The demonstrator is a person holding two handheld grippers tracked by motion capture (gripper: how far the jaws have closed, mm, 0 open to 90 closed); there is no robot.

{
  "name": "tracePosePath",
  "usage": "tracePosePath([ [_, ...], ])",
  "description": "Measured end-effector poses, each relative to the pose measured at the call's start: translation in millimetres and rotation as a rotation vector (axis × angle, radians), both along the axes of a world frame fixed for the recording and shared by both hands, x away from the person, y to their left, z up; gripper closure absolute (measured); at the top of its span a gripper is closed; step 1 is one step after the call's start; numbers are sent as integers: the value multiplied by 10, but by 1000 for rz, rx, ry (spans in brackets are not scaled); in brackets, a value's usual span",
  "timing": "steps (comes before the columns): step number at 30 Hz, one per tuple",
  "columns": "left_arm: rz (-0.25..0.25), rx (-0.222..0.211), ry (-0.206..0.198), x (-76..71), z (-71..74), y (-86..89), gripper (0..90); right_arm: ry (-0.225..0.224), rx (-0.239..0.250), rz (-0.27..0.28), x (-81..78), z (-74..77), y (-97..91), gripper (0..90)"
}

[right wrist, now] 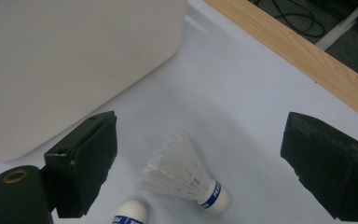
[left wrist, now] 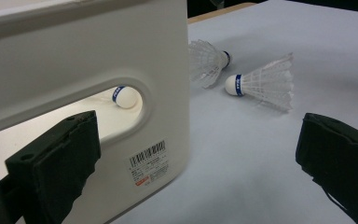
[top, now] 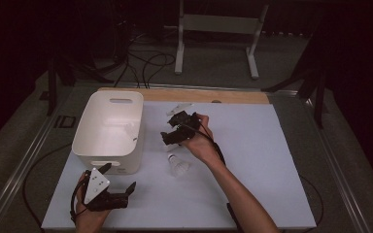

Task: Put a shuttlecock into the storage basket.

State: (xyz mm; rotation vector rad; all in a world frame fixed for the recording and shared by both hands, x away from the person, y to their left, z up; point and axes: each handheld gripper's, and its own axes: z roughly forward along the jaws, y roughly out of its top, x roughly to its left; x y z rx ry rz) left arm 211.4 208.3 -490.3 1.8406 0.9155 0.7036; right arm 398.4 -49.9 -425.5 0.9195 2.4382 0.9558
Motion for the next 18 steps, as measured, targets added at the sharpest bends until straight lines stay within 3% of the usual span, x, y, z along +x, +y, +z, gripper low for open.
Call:
tracePosePath([
  [18, 1, -1, 0, 0, -1, -2, 5, 11, -27, -6, 25, -105, 42, 112],
])
